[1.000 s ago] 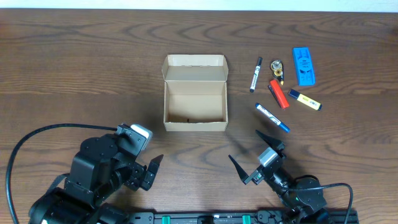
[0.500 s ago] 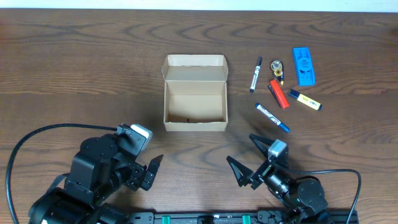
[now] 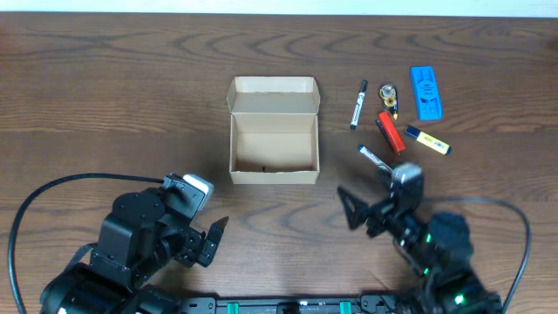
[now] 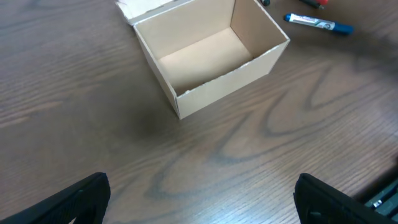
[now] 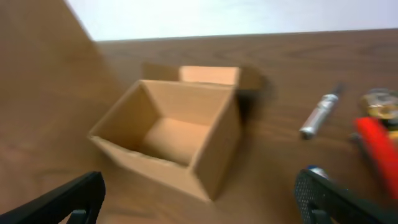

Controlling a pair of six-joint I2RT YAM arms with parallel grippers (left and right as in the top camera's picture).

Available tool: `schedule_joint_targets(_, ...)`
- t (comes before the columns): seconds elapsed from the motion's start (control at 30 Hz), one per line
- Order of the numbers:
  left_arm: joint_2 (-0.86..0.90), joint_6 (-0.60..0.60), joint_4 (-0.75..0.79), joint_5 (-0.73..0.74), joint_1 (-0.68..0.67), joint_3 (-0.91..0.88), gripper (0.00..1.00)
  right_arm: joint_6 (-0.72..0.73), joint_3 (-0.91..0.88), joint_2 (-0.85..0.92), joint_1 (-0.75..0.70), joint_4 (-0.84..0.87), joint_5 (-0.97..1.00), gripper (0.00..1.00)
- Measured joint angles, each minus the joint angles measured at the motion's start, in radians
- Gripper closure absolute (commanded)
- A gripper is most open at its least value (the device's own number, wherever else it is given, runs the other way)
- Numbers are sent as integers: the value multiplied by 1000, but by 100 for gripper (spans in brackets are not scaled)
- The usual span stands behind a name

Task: Pack container
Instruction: 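Reach the right gripper to the blue plastic case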

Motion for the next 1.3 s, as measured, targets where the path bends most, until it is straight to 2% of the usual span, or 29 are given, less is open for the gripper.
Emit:
schedule_joint_targets(0.23,0,0,-1,0,0,0,5,-197,311,414,-137,-81,5,1)
schedule_joint_targets(0.27,0,0,0,0,0,0,5,-224,352,471,-150,-84,18,3)
schedule_joint_targets(0.43,0,0,0,-1,0,0,5,-305,509,706,-205,-84,134,1)
schedule_joint_targets(0.67,0,0,-1,-1,0,0,5,-341,682,993,-324,-87,227,1)
schedule_joint_targets(0.97,0,0,-1,-1,0,0,5,-366,848,1304,-447,-80,255,1)
schedule_joint_targets(1.3,0,0,-1,-1,0,0,5,-366,946,1527,-516,10,217,1)
